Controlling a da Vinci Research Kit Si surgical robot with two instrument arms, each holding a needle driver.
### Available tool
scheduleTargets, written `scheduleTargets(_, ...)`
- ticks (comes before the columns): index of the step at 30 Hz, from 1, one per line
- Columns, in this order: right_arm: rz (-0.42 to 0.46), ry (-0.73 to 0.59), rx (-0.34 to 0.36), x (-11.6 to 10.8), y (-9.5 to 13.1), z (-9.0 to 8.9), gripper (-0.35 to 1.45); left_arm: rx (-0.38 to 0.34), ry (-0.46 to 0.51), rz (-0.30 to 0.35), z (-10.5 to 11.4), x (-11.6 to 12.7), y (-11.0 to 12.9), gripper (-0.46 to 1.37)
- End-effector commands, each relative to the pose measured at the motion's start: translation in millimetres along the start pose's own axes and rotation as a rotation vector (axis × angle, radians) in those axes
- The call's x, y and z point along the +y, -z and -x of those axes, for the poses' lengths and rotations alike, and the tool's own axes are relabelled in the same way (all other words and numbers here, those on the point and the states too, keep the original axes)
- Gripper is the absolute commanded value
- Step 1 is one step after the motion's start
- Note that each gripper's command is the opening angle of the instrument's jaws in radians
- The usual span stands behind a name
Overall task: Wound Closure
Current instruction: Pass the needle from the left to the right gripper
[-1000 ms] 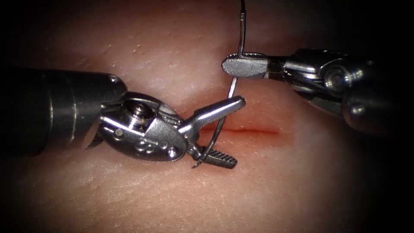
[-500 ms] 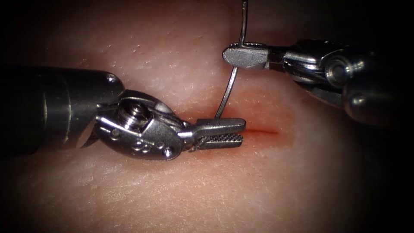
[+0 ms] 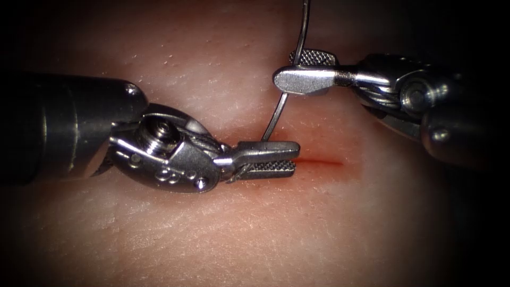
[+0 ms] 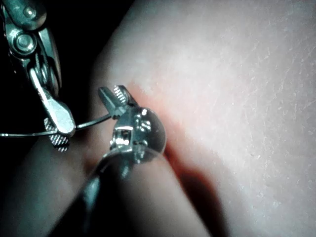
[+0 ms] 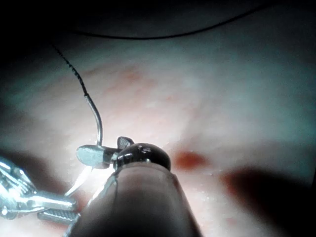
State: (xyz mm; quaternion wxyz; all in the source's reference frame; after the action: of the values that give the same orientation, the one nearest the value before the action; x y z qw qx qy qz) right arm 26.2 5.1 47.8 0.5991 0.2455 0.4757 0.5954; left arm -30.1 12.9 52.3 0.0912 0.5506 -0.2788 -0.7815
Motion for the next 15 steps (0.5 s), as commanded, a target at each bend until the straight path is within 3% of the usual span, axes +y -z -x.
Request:
scheduleTargets(1,0.006,-0.003,0.007,0.0,0.0,0.0,1.1,-0.001,0.011,0.009,0.1,0.2,-0.1,-0.35)
scheduleTargets(4,0.007,-0.006,0.056,-0.2,-0.2,0.4,1.06,-0.005,0.048,0.008,0.0,0.5,-0.1,-0.35)
scheduleTargets(10,0.011,-0.015,0.063,-0.4,-0.7,1.2,1.0,-0.009,0.061,0.0,-0.1,0.9,-0.2,-0.35)
scheduleTargets(15,0.015,-0.021,0.068,-0.6,-1.0,0.9,0.92,-0.008,0.06,-0.001,-0.2,1.0,-0.2,-0.35)
